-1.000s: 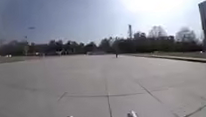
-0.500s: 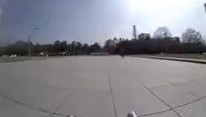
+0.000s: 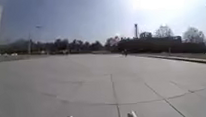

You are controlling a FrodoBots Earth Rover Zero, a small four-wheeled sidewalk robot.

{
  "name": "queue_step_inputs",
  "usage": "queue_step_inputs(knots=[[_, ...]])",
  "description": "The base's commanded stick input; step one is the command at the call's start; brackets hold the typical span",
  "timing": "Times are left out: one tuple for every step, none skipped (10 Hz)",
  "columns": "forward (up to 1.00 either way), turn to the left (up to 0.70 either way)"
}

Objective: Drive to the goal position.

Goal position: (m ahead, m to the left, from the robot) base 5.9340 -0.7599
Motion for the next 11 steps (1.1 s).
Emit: queue_step_inputs(knots=[[1.0, 0.0], [1.0, 0.0], [1.0, 0.0], [1.0, 0.0], [1.0, 0.0], [1.0, 0.0], [1.0, 0.0], [1.0, 0.0], [1.0, 0.0], [1.0, 0.0], [1.0, 0.0]])
